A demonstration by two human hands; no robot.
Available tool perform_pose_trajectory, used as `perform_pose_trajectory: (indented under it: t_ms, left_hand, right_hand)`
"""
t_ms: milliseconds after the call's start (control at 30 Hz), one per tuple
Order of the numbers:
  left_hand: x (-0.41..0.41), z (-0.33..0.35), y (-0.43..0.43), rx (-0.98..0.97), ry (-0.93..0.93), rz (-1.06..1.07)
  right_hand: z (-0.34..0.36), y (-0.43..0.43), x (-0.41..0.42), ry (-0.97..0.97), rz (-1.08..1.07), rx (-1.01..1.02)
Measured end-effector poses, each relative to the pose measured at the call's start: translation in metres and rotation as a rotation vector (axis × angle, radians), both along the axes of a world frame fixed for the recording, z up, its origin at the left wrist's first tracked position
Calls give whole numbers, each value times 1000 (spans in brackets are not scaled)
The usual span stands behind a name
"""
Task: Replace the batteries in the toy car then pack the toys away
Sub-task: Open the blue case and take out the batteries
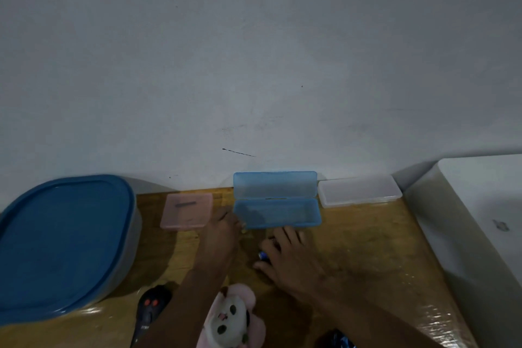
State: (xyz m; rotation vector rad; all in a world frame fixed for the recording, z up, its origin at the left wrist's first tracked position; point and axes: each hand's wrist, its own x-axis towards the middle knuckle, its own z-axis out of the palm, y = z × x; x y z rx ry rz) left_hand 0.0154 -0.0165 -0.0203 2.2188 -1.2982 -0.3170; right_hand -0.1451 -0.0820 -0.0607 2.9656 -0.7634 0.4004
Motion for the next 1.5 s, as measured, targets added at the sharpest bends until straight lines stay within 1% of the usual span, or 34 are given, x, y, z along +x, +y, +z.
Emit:
perform_pose_trajectory:
  t_ms: [100,300,467,633,800,867,1000,1100,1167,1200,1300,1433,1500]
  left_hand:
    - [-1,-4,5,-32,0,-38]
    - [0,-7,9,-86,29,8]
    - [2,-9,7,-82,51,18]
    - [0,-12,7,-79,32,17]
    - [0,-8,8,-44,75,16]
    - [0,-5,6,2,79,14]
    - [-2,6,3,81,108,43]
    - [-8,11,2,110,97,67]
    - [-13,16,0,135,95,73]
    - [-14,18,-1,148,97,75]
    - [-18,23,-4,170,103,108]
    - [-10,19,-11,155,113,144]
    - [-5,19,-17,173,143,130]
  right_hand:
    - [-1,3,-1,-11,9,49]
    - [4,2,-4,32,31,65]
    - [8,0,-11,123,21,124]
    - [16,-3,-19,157,69,192]
    - [30,-3,-23,193,10,249]
    - [37,-3,-24,227,-17,333]
    - [39,-9,-29,235,-88,365]
    - [42,-12,-36,246,-69,367]
    - [51,-13,-40,279,-71,424]
    - [56,-13,-42,260,-93,445]
    - [66,-25,-43,102,-160,479]
    - [69,-56,-30,-114,-358,638]
    - [70,-71,-22,-157,-447,705]
